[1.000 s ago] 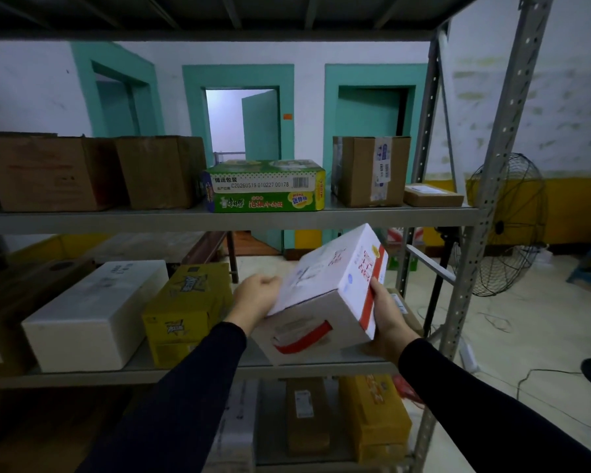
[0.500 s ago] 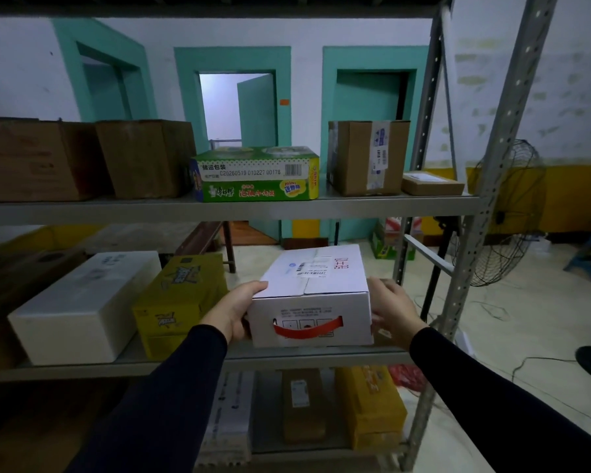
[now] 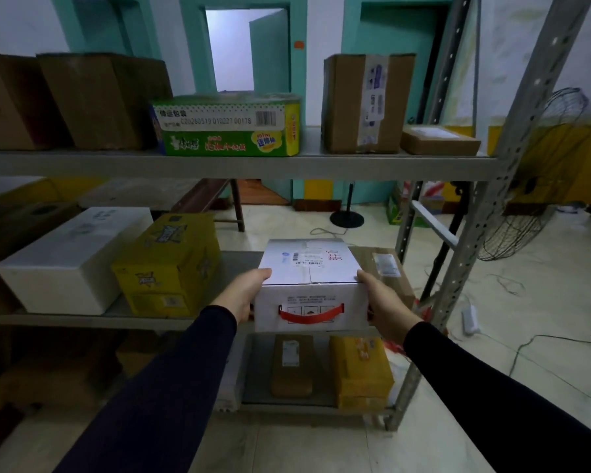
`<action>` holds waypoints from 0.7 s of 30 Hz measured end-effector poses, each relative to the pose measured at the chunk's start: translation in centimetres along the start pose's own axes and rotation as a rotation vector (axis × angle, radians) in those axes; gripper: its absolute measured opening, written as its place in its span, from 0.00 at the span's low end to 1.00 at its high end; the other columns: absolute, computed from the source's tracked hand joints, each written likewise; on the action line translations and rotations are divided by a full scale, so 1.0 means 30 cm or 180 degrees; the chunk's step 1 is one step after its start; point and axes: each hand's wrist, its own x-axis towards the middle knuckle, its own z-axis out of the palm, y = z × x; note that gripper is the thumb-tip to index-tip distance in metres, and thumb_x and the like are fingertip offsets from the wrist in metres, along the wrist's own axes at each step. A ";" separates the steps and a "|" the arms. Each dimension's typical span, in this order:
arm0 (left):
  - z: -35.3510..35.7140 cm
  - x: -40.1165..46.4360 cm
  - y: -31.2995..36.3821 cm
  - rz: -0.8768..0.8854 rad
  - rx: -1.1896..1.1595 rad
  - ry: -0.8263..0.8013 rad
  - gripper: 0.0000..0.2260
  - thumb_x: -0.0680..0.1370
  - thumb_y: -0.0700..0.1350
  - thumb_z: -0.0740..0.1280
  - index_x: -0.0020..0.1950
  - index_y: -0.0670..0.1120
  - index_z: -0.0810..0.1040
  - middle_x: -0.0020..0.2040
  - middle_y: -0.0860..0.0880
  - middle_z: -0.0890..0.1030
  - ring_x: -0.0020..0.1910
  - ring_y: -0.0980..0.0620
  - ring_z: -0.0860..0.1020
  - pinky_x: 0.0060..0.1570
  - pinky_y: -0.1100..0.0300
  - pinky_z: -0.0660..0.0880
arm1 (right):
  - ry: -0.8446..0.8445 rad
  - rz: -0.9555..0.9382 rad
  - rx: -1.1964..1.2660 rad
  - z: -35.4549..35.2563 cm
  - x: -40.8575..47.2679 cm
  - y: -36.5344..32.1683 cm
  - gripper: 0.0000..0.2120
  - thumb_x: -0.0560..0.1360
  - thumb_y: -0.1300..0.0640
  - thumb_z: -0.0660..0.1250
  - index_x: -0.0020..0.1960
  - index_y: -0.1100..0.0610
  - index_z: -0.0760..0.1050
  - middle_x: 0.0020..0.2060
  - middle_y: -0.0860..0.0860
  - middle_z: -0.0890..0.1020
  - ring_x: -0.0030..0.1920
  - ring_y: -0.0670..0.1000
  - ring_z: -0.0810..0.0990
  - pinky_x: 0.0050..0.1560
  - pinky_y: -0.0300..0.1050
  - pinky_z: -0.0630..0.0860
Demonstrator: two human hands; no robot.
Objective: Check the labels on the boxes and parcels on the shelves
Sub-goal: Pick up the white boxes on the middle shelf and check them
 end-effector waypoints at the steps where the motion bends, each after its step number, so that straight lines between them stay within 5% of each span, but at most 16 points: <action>1: 0.007 0.017 -0.007 -0.0013 0.0010 0.0020 0.10 0.82 0.52 0.63 0.54 0.46 0.75 0.44 0.41 0.86 0.44 0.42 0.84 0.43 0.49 0.80 | -0.0008 0.0014 -0.0061 0.000 0.018 0.009 0.14 0.84 0.43 0.56 0.55 0.51 0.74 0.44 0.56 0.85 0.44 0.54 0.83 0.41 0.46 0.76; 7: 0.021 0.291 -0.043 -0.0051 0.0114 0.0024 0.09 0.83 0.49 0.62 0.56 0.45 0.75 0.48 0.42 0.84 0.45 0.44 0.83 0.43 0.50 0.80 | -0.0028 0.0243 -0.0337 0.037 0.276 0.092 0.13 0.84 0.45 0.55 0.56 0.52 0.72 0.46 0.59 0.84 0.49 0.58 0.84 0.59 0.58 0.79; 14: 0.038 0.703 -0.054 -0.0235 0.0208 -0.0280 0.08 0.84 0.49 0.61 0.57 0.46 0.74 0.50 0.42 0.83 0.48 0.43 0.82 0.52 0.46 0.80 | 0.0357 0.0586 -0.0567 0.114 0.640 0.171 0.12 0.85 0.48 0.56 0.53 0.56 0.72 0.46 0.59 0.82 0.46 0.57 0.82 0.48 0.51 0.79; 17: 0.060 0.840 -0.074 -0.0214 0.0206 -0.0327 0.08 0.84 0.48 0.61 0.59 0.45 0.74 0.47 0.45 0.82 0.44 0.47 0.81 0.41 0.54 0.80 | 0.0504 0.0628 -0.0602 0.117 0.767 0.225 0.12 0.85 0.49 0.56 0.57 0.56 0.72 0.46 0.57 0.83 0.43 0.53 0.82 0.36 0.44 0.77; 21: 0.092 0.969 -0.108 -0.0195 0.0285 -0.0407 0.08 0.85 0.47 0.58 0.59 0.46 0.74 0.45 0.47 0.82 0.41 0.50 0.81 0.33 0.59 0.76 | 0.0478 0.0728 -0.0691 0.118 0.898 0.294 0.13 0.85 0.50 0.55 0.63 0.55 0.71 0.47 0.55 0.83 0.45 0.53 0.84 0.39 0.44 0.79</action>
